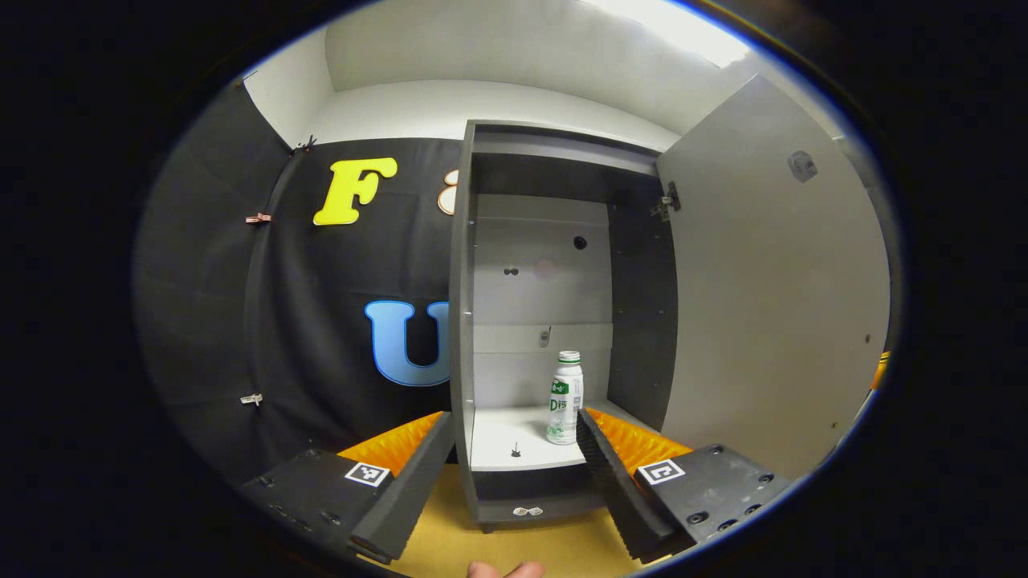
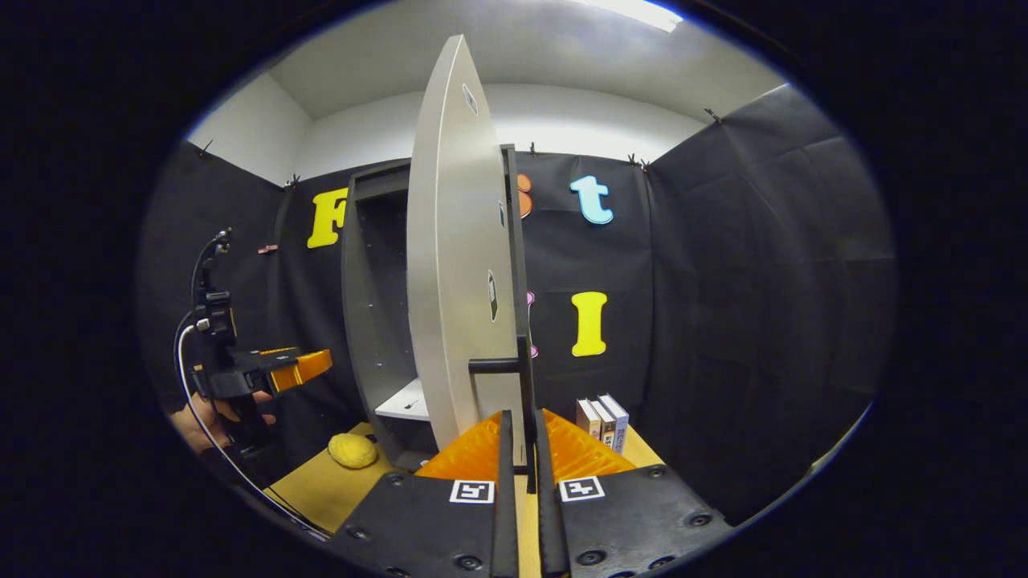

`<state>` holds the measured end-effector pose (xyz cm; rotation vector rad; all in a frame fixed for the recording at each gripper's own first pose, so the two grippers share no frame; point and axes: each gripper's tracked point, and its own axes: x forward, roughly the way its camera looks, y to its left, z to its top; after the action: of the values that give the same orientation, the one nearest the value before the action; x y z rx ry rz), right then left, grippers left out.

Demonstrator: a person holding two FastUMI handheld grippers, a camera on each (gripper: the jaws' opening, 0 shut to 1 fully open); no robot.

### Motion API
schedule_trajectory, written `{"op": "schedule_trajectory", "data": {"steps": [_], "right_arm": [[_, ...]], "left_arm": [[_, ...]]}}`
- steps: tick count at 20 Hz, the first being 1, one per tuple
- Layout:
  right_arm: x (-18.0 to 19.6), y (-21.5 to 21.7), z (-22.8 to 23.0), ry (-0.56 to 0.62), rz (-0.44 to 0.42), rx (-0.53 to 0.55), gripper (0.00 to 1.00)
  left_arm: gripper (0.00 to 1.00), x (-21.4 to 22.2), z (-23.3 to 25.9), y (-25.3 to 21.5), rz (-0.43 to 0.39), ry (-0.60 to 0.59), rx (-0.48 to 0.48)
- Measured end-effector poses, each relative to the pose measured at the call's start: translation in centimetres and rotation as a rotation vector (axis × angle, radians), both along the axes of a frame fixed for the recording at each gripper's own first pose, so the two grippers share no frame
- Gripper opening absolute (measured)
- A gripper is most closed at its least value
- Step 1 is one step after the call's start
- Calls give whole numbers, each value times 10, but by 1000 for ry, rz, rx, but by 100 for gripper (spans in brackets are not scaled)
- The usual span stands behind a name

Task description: Open the cabinet door with the right hand, grasp the bottle in the cabinet with the left hand and place it on the coaster, then close the cabinet door with the right hand.

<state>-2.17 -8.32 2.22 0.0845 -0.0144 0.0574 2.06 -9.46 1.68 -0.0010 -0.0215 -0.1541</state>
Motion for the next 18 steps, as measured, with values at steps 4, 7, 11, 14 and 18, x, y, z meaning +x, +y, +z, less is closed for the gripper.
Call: {"op": "schedule_trajectory", "data": {"steps": [4,7,11,14,18], "right_arm": [[1,-23,2,-14,-37,9,14],[2,-18,0,-13,5,15,15],[1,-24,0,3,24,11,15],[-7,-40,3,4,23,34,26],[-14,-79,7,-18,-44,63,47]], "left_arm": [[96,12,-2,-19,-12,-2,8],[96,24,-4,-37,-24,-14,15],[96,48,-11,-64,-42,-9,25],[96,70,-12,-79,-43,-12,35],[96,100,-21,-99,-35,1,42]]}}
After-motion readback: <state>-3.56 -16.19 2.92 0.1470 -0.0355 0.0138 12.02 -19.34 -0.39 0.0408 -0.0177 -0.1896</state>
